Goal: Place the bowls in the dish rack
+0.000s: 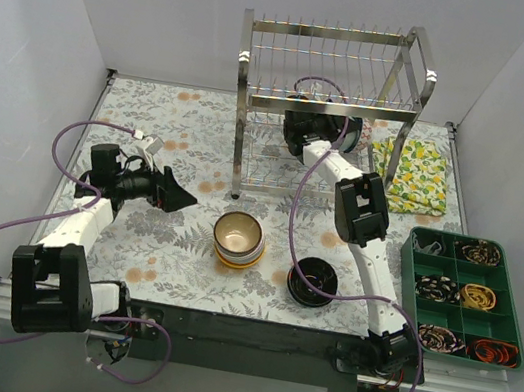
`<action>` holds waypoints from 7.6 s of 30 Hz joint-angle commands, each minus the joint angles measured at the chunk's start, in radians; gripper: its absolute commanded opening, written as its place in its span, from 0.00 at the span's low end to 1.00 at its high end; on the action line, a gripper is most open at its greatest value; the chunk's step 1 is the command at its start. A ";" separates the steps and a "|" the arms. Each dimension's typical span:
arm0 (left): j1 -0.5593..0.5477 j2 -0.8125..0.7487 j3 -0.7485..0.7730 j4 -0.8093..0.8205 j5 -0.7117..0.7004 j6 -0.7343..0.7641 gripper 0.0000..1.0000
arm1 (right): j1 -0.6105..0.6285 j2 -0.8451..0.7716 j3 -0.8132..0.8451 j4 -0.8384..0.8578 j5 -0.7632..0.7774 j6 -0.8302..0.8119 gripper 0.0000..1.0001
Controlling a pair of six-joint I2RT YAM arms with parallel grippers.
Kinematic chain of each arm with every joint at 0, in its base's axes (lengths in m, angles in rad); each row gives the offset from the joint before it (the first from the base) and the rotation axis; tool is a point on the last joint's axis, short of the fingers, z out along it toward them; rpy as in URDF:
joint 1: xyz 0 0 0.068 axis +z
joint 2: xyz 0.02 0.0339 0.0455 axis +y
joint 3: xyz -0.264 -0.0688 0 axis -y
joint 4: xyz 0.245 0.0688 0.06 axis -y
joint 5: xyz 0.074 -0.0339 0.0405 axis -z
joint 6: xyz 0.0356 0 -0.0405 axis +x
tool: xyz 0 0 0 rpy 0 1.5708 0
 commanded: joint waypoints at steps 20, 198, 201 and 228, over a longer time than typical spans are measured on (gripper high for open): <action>-0.010 -0.053 0.061 0.009 -0.094 -0.030 0.98 | 0.084 -0.260 -0.202 0.036 0.012 -0.036 0.64; -0.059 0.050 0.332 -0.191 -0.342 0.007 0.98 | 0.185 -1.272 -0.980 -0.731 -0.685 0.681 0.01; -0.059 0.030 0.298 -0.184 -0.343 -0.006 0.98 | 0.226 -1.257 -0.960 -0.659 -0.609 0.630 0.01; -0.056 -0.099 0.155 -0.174 -0.369 -0.009 0.98 | 0.292 -0.846 -0.807 -0.002 -0.232 0.113 0.01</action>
